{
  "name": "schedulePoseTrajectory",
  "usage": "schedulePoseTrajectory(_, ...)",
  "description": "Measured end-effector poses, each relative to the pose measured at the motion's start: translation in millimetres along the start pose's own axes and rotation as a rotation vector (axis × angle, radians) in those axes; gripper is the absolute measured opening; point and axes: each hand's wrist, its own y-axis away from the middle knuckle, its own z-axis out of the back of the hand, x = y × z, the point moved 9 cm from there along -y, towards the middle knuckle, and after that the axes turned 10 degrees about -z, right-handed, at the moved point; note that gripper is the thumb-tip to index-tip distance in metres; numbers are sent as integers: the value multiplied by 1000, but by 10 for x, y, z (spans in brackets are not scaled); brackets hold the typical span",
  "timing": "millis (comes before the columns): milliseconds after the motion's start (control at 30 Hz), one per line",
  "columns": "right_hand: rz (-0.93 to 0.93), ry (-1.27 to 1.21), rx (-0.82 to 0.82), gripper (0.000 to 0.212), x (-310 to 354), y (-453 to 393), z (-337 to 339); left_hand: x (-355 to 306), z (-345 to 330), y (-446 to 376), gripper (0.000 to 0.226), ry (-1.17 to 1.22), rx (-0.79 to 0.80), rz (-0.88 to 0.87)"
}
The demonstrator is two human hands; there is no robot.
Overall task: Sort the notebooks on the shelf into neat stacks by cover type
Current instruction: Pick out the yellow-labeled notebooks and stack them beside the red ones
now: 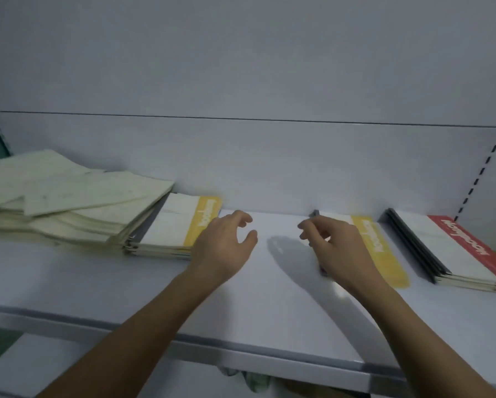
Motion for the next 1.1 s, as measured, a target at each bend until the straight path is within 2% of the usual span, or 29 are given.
schedulePoseTrajectory(200, 123, 226, 211, 28, 909, -46, -987, 874, 793, 184, 11, -75, 34, 177)
schedulePoseTrajectory(333, 197, 408, 330, 33, 1306, -10, -1677, 1279, 1114, 438, 11, -46, 12, 247)
schedulePoseTrajectory(467, 287, 593, 309, 66, 1523, -4, -2176, 1596, 1223, 588, 10, 58, -8, 279)
schedulePoseTrajectory(600, 248, 709, 387, 90, 1422, 24, -2548, 1794, 1207, 650, 14, 192, 2, 278)
schedulePoseTrajectory(700, 253, 715, 306, 70, 1417, 85, -2520, 1869, 1172, 680, 15, 311, 18, 259)
schedulePoseTrajectory(800, 275, 680, 281, 57, 1474, 260, -2366, 1842, 1139, 698, 17, 475, 62, 280)
schedulePoseTrajectory(833, 241, 600, 257, 51, 1486, 294, -2274, 1812, 1123, 694, 19, 560, 76, 316)
schedulePoseTrajectory(900, 167, 368, 144, 41, 1515, 323, -2058, 1733, 1050, 682, 26, 820, 116, 448)
schedulePoseTrajectory(967, 177, 208, 44, 38, 1609, 387, -1930, 1579, 920, 621, 38, 1152, 215, 544)
schedulePoseTrajectory(1033, 234, 141, 37, 37, 1725, 490, -1926, 1397, 828, 512, 40, 1464, 312, 575)
schedulePoseTrajectory(1100, 307, 167, 90, 40, 1851, 632, -1968, 1337, 821, 396, 32, 1577, 315, 593)
